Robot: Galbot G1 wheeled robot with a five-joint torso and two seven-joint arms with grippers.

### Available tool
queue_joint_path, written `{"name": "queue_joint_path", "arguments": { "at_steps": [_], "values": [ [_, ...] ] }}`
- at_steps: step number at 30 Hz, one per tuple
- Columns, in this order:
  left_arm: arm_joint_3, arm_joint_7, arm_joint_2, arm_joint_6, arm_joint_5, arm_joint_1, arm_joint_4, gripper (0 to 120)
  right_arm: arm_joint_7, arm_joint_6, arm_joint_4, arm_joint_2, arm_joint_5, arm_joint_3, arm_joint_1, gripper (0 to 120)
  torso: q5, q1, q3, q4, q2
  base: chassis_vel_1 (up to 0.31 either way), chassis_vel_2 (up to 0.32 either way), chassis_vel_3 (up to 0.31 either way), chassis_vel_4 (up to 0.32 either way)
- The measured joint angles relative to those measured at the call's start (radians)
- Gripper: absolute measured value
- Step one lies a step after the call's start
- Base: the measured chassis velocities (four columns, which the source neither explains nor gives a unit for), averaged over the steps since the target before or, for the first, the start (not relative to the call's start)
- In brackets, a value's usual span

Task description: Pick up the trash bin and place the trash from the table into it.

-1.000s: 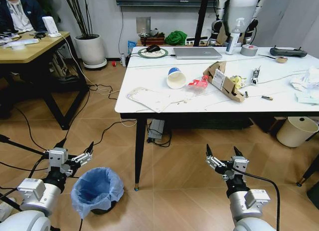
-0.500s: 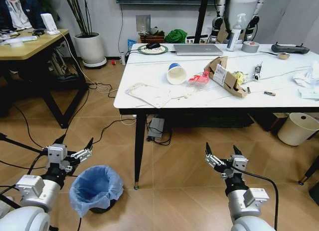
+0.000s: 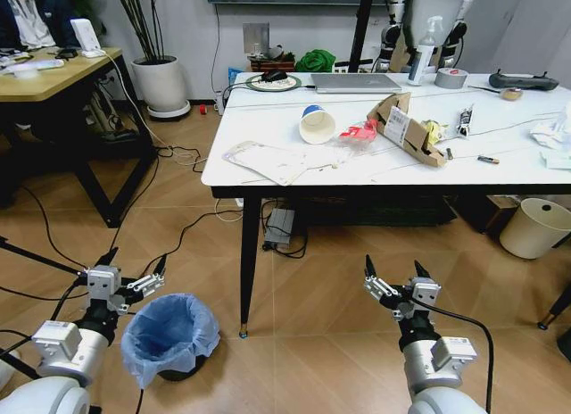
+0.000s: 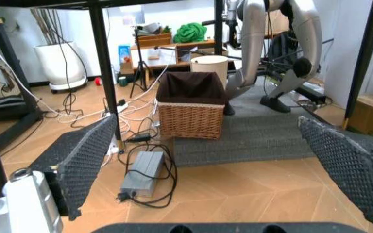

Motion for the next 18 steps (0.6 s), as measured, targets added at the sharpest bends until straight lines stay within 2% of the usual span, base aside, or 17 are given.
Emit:
{"name": "queue_joint_path", "arguments": {
  "at_steps": [18],
  "values": [
    [-0.004,0.003,-0.012,0.002,0.0,0.007,0.0,100,0.015,0.012,-0.015,0.017,-0.023,-0.019,-0.005,100,0.0,-0.021,-0.047,0.0,-0.068,0.0,0.0,0.0,0.0]
  ]
}}
